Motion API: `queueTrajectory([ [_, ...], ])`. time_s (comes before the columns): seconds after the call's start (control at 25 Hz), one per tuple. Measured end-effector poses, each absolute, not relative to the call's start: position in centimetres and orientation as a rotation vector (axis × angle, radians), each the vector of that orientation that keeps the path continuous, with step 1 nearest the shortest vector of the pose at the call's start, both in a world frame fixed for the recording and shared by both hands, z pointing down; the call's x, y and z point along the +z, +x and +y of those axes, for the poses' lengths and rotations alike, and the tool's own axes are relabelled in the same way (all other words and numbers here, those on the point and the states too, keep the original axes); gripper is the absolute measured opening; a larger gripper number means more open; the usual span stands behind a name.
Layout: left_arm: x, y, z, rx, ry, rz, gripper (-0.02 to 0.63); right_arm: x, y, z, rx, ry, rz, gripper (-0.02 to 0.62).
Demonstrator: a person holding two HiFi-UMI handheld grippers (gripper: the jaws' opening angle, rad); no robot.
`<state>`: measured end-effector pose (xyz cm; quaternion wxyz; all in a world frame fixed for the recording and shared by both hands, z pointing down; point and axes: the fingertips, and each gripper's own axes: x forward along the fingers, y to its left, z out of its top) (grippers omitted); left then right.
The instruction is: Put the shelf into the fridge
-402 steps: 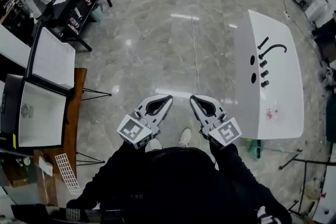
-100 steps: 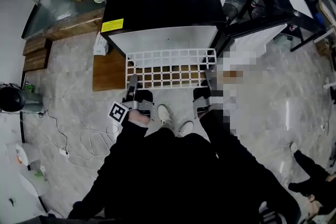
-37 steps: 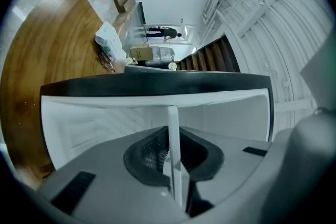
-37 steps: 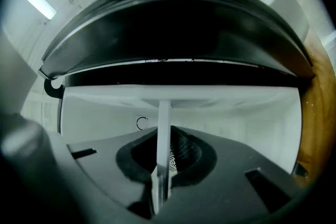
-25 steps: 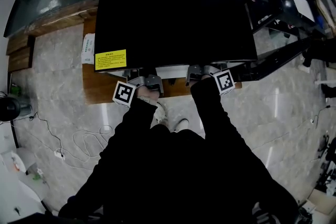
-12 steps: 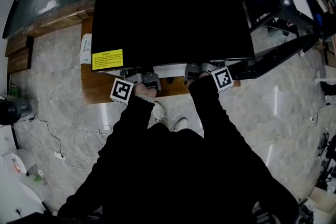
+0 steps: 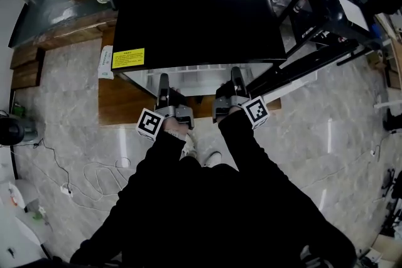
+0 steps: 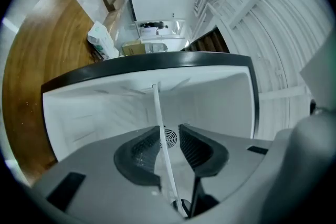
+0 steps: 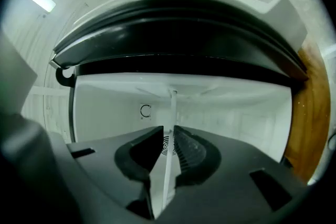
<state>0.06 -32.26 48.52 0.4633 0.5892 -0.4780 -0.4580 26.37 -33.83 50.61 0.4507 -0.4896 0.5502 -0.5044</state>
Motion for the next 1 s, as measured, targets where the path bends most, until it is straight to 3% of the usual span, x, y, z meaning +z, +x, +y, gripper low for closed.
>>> queueTrajectory([
  [0.16, 48.5, 2.2, -28.5, -1.018, 1.536, -1.173, 0.106, 49.7, 25.2, -29.7, -1.284, -1.228, 1.527, 0.022],
  [0.36, 48.4, 5.0, -23.1, -0.858, 1.706, -1.165, 0.041, 48.3, 23.2, -24.3, -1.25, -1.155, 1.931, 0.006],
  [0.64, 47.6, 10.6, -14.7, -0.371, 2.246, -1.092, 0.006, 45.7, 20.2, -15.0, -0.743, -1.037, 2.741, 0.006],
  [0.84, 46.3, 12.9, -10.3, -0.187, 2.452, -1.029, 0.006, 43.5, 19.9, -10.6, -0.504, -1.006, 2.888, 0.006],
  [1.0, 45.2, 13.6, -8.8, -0.143, 2.524, -0.997, 0.006, 42.8, 19.9, -8.9, -0.495, -1.006, 2.894, 0.006],
])
